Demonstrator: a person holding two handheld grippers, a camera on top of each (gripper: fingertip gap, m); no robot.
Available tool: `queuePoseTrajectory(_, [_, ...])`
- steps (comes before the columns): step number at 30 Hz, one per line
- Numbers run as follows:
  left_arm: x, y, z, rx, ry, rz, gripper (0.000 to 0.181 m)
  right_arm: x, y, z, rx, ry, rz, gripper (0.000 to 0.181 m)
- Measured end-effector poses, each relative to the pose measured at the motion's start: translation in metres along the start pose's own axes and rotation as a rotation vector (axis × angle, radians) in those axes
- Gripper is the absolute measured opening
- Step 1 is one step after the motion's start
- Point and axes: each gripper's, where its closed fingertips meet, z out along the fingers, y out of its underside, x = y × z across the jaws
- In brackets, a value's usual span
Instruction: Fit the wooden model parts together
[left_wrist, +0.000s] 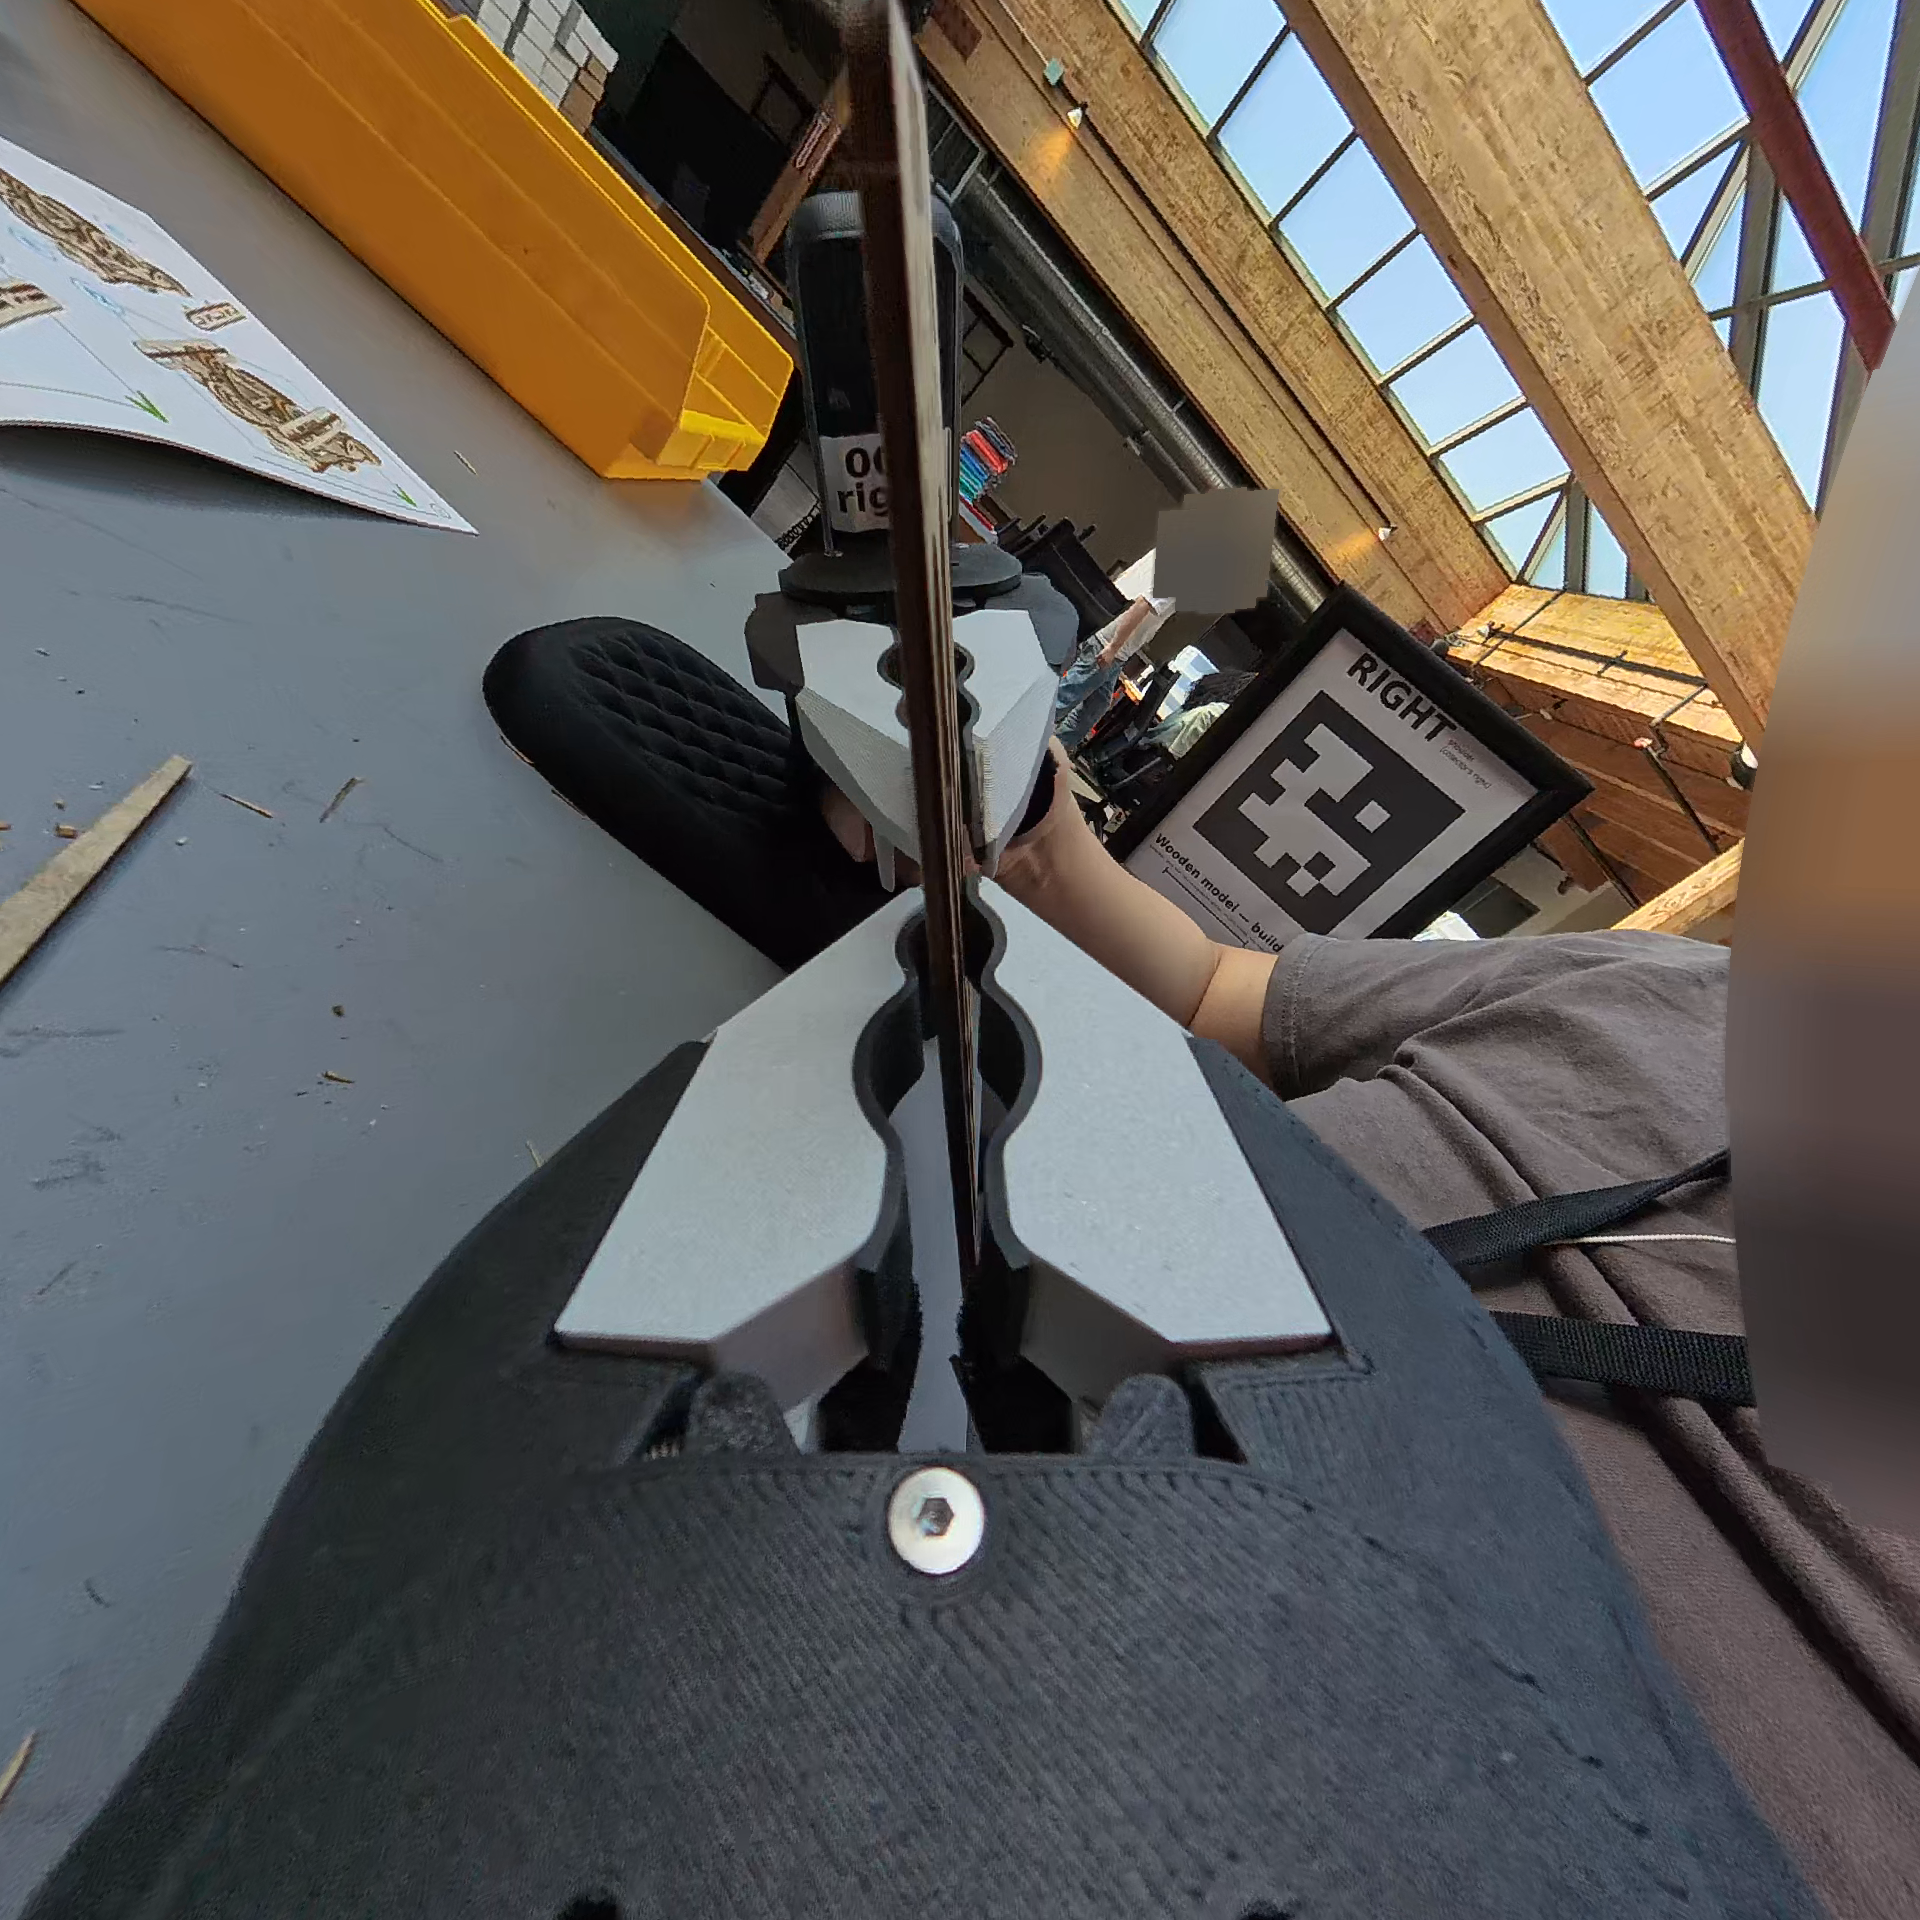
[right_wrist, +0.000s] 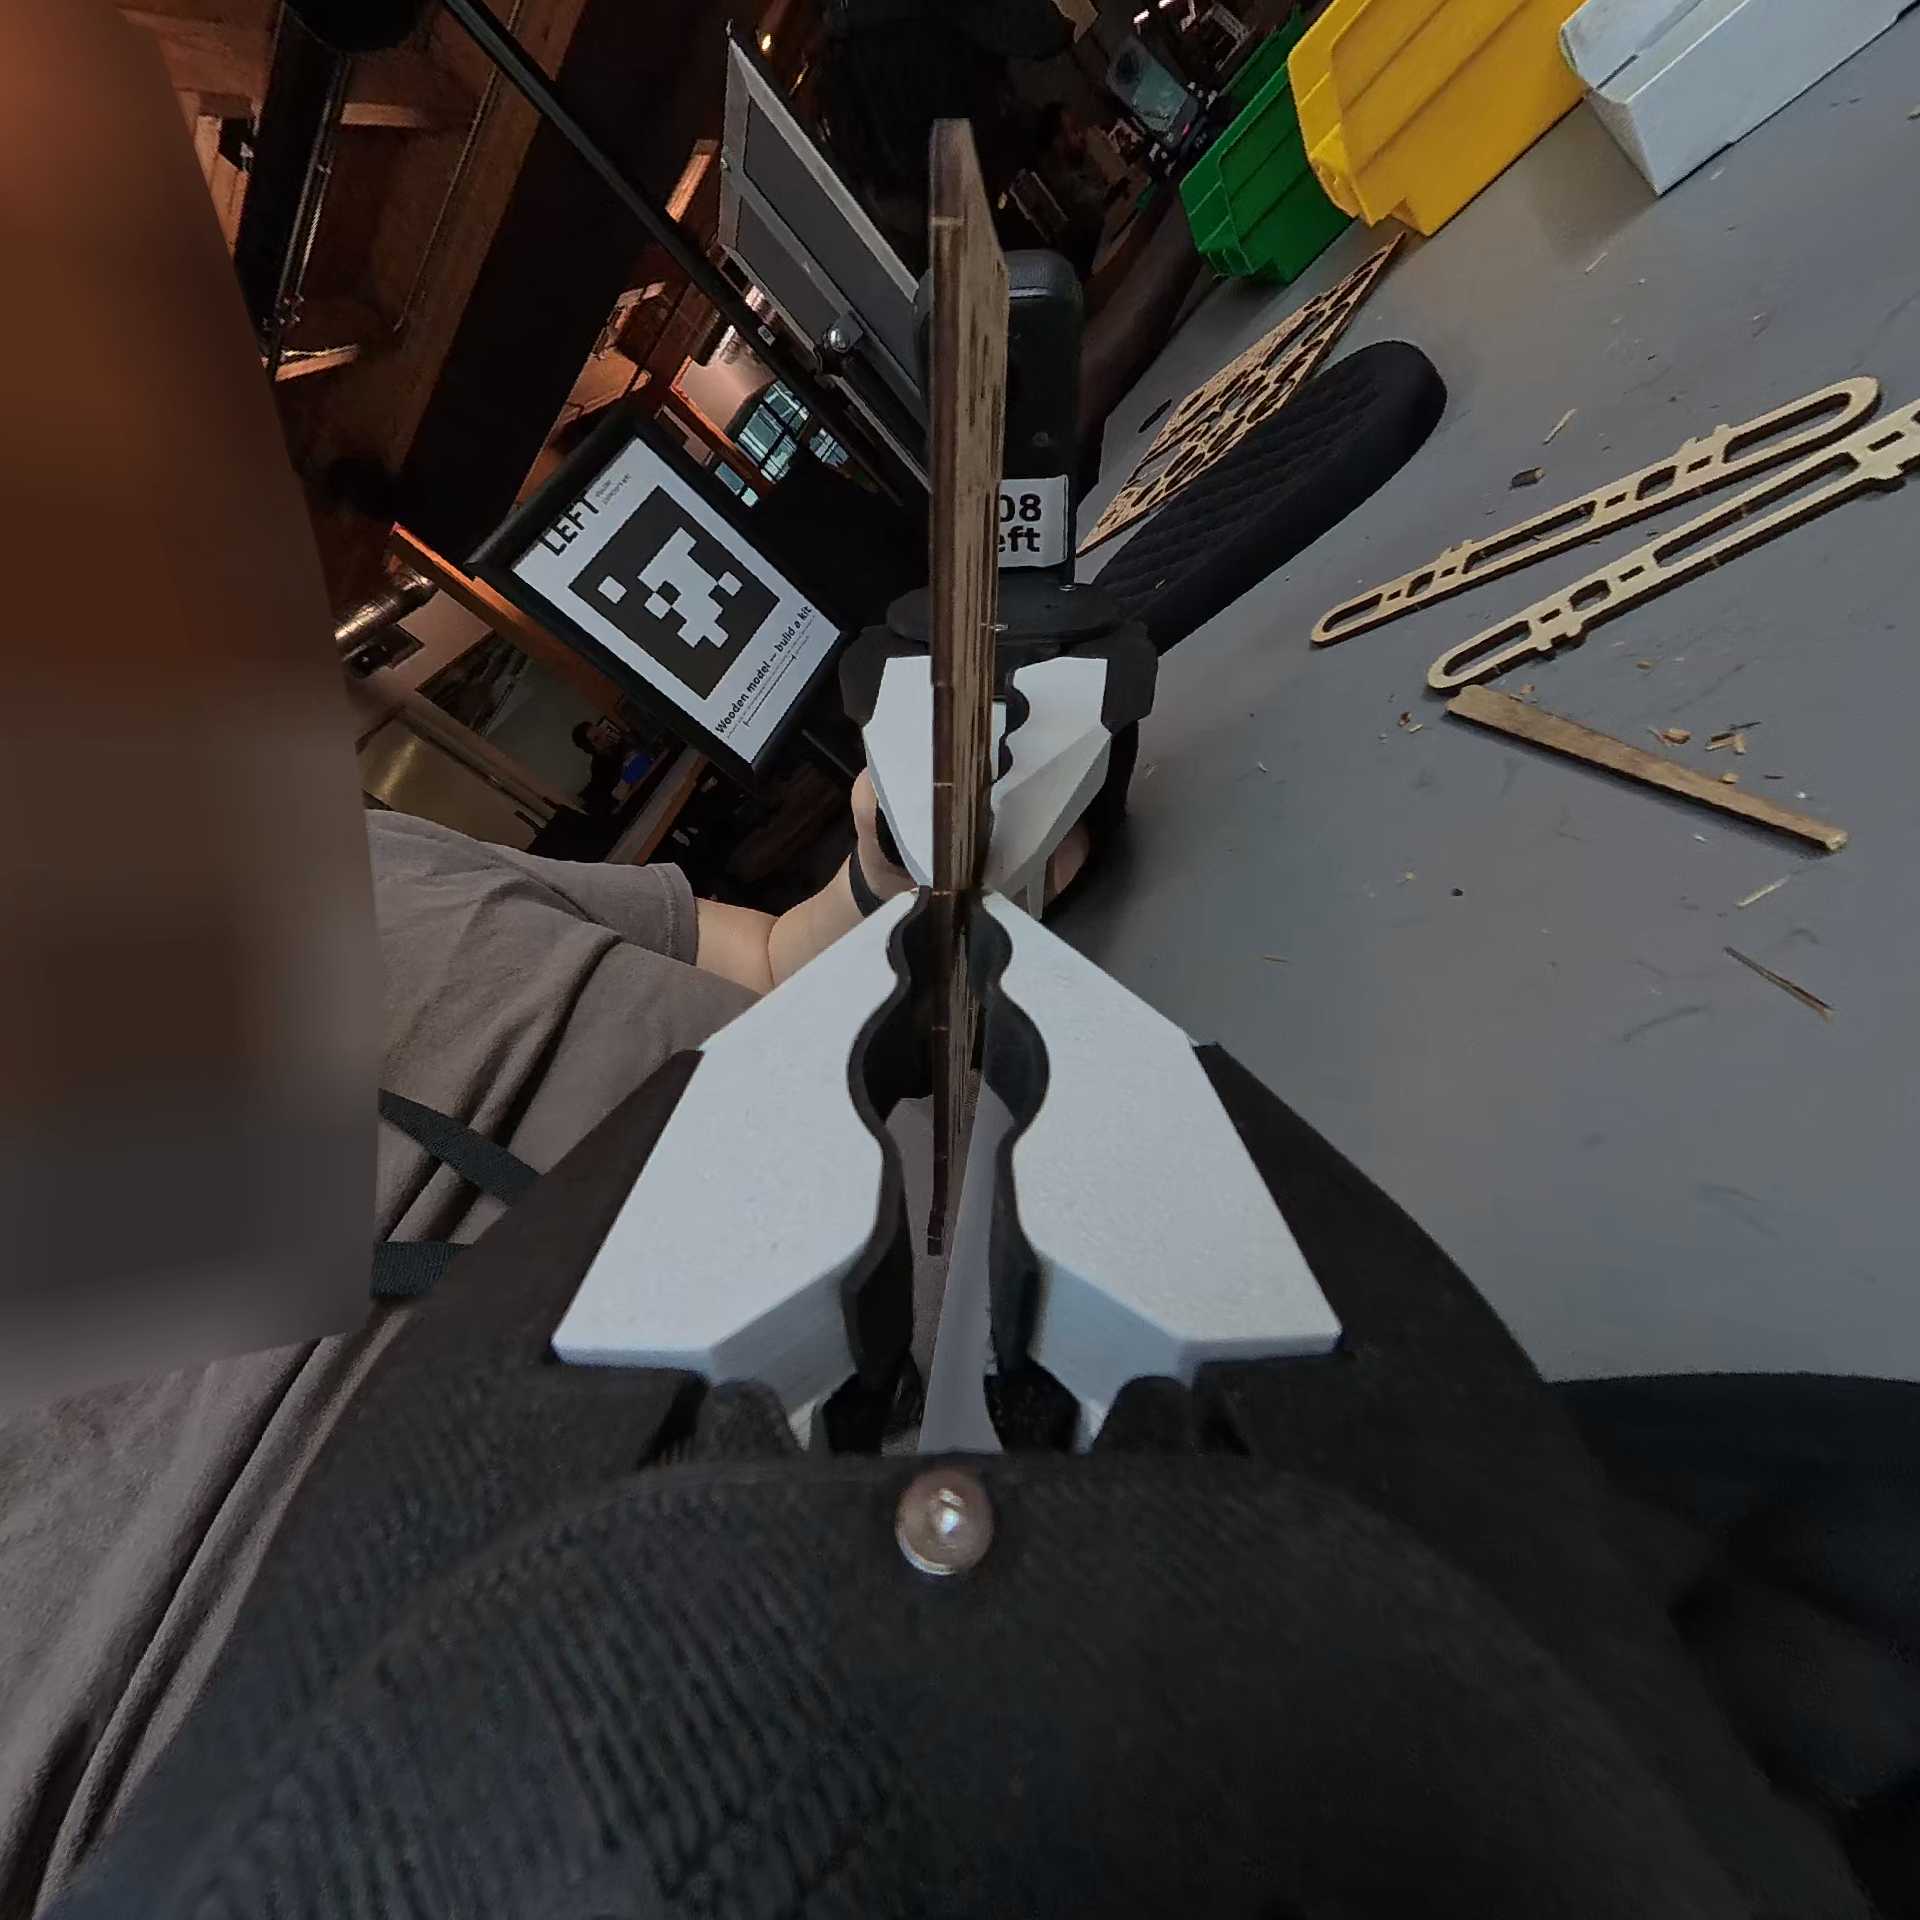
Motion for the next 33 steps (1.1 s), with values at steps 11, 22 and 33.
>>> queuePoseTrajectory(11, [0.011, -0.001, 0.000, 0.007, 0.066, 0.021, 0.000, -0.013, 0.000, 0.002, 0.009, -0.114, 0.099, 0.000])
queuePoseTrajectory(22, [0.002, -0.001, -0.001, 0.009, 0.014, -0.004, 0.000, -0.002, -0.002, -0.001, 0.006, -0.054, 0.064, 0.001])
queuePoseTrajectory(33, [0.002, 0.000, 0.001, 0.000, 0.013, 0.001, 0.004, 0.002, 0.000, -0.003, -0.006, -0.002, 0.019, 0.000])
